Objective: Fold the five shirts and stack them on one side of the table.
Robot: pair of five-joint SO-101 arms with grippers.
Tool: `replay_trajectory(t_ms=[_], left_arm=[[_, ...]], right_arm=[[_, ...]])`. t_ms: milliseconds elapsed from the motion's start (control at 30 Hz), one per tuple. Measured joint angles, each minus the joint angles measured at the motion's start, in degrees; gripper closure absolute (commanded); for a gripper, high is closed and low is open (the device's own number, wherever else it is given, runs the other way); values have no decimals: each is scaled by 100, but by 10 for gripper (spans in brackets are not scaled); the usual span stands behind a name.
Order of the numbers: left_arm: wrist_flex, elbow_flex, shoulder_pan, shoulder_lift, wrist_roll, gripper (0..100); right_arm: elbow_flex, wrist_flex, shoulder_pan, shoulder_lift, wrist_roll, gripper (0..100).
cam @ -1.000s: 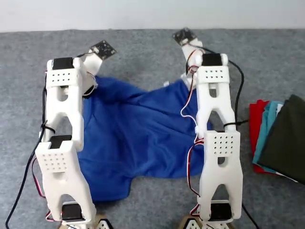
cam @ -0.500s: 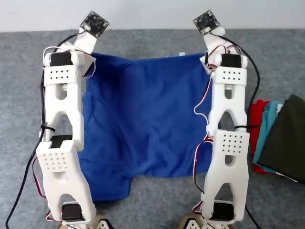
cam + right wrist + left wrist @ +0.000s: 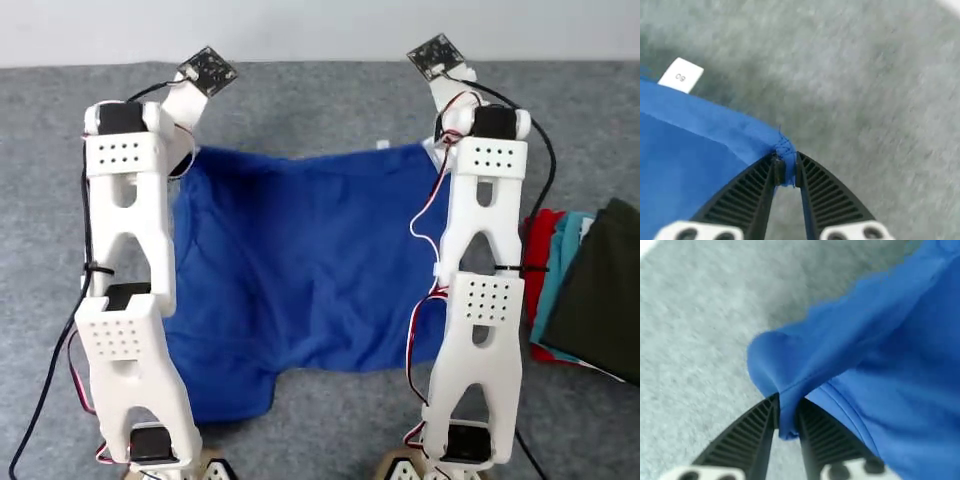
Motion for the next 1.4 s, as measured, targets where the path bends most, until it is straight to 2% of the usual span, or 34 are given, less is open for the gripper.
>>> replay_trajectory(t_ms=[100, 233, 433, 633, 900, 1267, 1400], left_arm=[[659, -466, 0, 0, -114, 985], [809, -589, -70, -35, -132, 985], [818, 686, 35, -1108, -316, 985], [835, 2778, 105, -2567, -686, 985], [835, 4747, 62, -3965, -809, 985], [835, 6409, 79, -4835, -932, 985], [835, 6857, 79, -5011, -1020, 986]], right_arm=[[-422, 756, 0, 0, 88, 988], [-624, 941, 79, -26, 141, 988], [-123, 941, 193, -756, 141, 988], [1908, 941, 237, -2189, 158, 988], [5213, 941, 246, -4334, 378, 987], [8774, 923, 290, -6532, 615, 989], [9925, 598, 281, -7174, 721, 988]])
